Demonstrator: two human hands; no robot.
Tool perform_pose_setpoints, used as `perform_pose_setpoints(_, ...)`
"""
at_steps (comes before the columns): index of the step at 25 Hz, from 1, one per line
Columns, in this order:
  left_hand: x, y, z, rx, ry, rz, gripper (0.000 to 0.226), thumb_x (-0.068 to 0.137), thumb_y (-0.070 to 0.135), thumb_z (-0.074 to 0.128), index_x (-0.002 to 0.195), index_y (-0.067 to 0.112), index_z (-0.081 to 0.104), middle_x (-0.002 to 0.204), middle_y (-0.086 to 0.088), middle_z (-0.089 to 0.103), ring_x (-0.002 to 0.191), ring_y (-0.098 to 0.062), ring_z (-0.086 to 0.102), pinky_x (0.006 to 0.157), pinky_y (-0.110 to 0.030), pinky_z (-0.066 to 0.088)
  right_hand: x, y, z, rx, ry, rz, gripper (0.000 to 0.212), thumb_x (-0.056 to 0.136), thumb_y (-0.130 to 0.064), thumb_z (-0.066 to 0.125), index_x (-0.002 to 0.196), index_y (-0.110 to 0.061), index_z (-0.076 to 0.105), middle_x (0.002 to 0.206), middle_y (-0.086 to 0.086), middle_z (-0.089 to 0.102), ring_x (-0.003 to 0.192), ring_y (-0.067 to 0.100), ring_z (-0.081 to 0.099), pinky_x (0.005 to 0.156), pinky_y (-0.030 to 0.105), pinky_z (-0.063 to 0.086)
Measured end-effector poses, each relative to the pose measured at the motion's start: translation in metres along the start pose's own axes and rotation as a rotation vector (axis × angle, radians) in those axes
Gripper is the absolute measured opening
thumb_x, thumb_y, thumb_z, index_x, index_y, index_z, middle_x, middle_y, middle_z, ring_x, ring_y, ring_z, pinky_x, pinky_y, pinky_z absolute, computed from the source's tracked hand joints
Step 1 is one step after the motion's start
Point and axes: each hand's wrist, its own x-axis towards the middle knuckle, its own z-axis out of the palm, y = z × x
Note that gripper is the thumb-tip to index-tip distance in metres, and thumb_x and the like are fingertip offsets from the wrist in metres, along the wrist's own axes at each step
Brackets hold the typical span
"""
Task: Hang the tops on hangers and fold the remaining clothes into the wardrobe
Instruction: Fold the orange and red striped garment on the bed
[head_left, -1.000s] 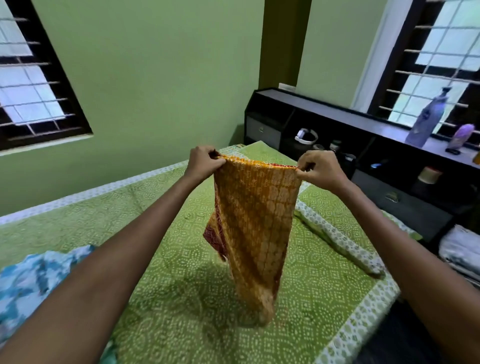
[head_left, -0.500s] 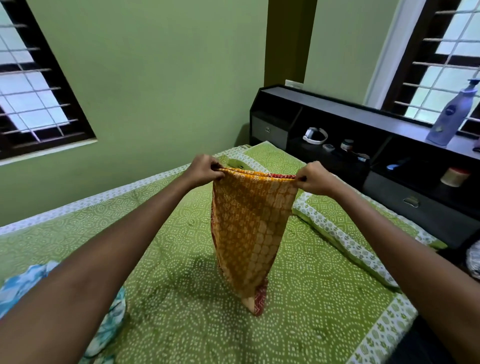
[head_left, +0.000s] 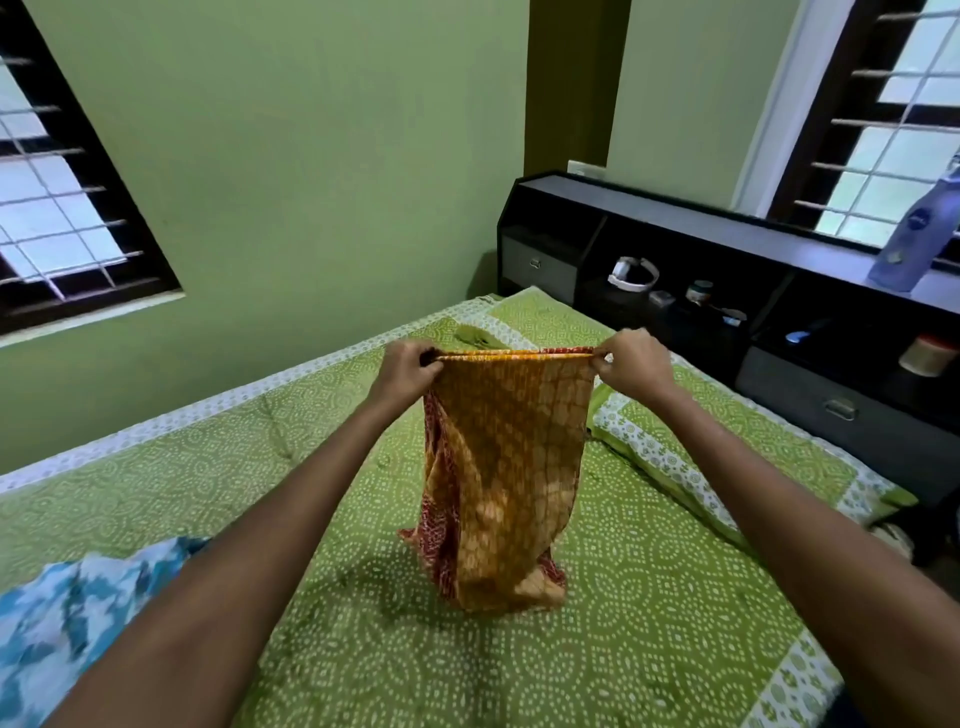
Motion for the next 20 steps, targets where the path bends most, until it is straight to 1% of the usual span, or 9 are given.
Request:
perform_pose_setpoints(2,0.01,-0.003,0.003,-0.01,-0.052,-0.031,0.017,0.082,-0.005,0.062,0.098,-0.004,0.067,0.085,-0.01,0.063,0.072,-0.017,0.056,0.064,-0.02,0.041,0.014,-0.004,-0.001,0.059,-0.055,0.015,0.019,0.081,-0.01,0.058,0.085,-0.004,0.075,0.08,0.014,0.071,0.072,0.03,0.065,0.062,0.037,0.053)
perform_pose_setpoints(4,0.022,-0.007,0.01,-0.071,-0.093,-0.134,0.028,0.083,-0.009,0.059,0.109,0.002,0.059,0.089,-0.009,0.057,0.062,-0.012,0.059,0.061,-0.029,0.055,0.029,-0.01,0.004,0.212,-0.153,0.114,0.019,0.079,-0.002,0.054,0.068,0.001,0.069,0.067,0.016,0.069,0.058,0.024,0.066,0.059,0.038,0.057)
perform_pose_setpoints(6,0.039,-0.011,0.022,-0.043,-0.077,-0.215,0.025,0.083,-0.012,0.055,0.105,-0.001,0.059,0.087,-0.013,0.058,0.059,-0.008,0.06,0.059,-0.033,0.056,0.048,-0.015,0.01,0.374,-0.186,0.268,0.028,0.081,0.002,0.05,0.053,0.0,0.053,0.05,0.012,0.059,0.043,0.015,0.058,0.048,0.027,0.053)
perform_pose_setpoints(8,0.06,-0.01,0.034,0.04,-0.007,-0.222,0.021,0.082,-0.01,0.052,0.098,-0.008,0.064,0.088,-0.018,0.063,0.077,-0.021,0.061,0.068,-0.031,0.05,0.076,-0.016,0.017,0.547,-0.165,0.388,0.033,0.083,-0.001,0.051,0.051,-0.005,0.044,0.038,0.005,0.054,0.034,0.007,0.053,0.039,0.015,0.044)
perform_pose_setpoints(11,0.095,0.008,0.032,-0.048,0.149,-0.229,0.023,0.086,-0.008,0.05,0.101,-0.006,0.067,0.101,-0.019,0.067,0.094,-0.028,0.062,0.075,-0.022,0.044,0.11,-0.016,0.018,0.776,0.04,0.424,0.02,0.079,-0.001,0.058,0.059,0.003,0.06,0.063,0.012,0.065,0.059,0.02,0.065,0.058,0.031,0.055)
perform_pose_setpoints(14,0.126,0.027,0.012,-0.105,0.293,-0.188,0.022,0.087,-0.007,0.049,0.102,-0.004,0.066,0.104,-0.018,0.066,0.097,-0.026,0.061,0.077,-0.018,0.042,0.129,-0.017,-0.003,0.795,0.184,0.27,0.022,0.084,-0.002,0.054,0.07,-0.006,0.07,0.067,0.0,0.059,0.059,0.007,0.05,0.057,0.027,0.043)
perform_pose_setpoints(16,0.138,0.033,0.001,-0.117,0.343,-0.137,0.021,0.087,-0.007,0.05,0.101,-0.003,0.066,0.104,-0.018,0.065,0.098,-0.025,0.06,0.08,-0.018,0.043,0.13,-0.02,-0.02,0.816,0.25,0.178,0.021,0.089,-0.003,0.052,0.091,-0.005,0.073,0.081,0.0,0.064,0.073,0.008,0.057,0.067,0.027,0.05)
perform_pose_setpoints(18,0.136,0.037,-0.002,-0.13,0.36,-0.088,0.02,0.086,-0.007,0.051,0.1,-0.004,0.066,0.104,-0.019,0.065,0.097,-0.025,0.06,0.079,-0.016,0.042,0.121,-0.02,-0.03,0.806,0.309,0.128,0.022,0.091,-0.004,0.052,0.1,-0.003,0.071,0.09,0.003,0.067,0.084,0.008,0.058,0.079,0.029,0.054)
perform_pose_setpoints(20,0.116,0.041,0.003,-0.174,0.372,-0.054,0.019,0.085,-0.007,0.053,0.099,-0.004,0.066,0.102,-0.018,0.065,0.095,-0.024,0.06,0.077,-0.013,0.042,0.1,-0.016,-0.027,0.83,0.344,0.121,0.023,0.091,-0.002,0.052,0.107,-0.001,0.069,0.096,-0.001,0.065,0.087,0.006,0.056,0.075,0.016,0.051)
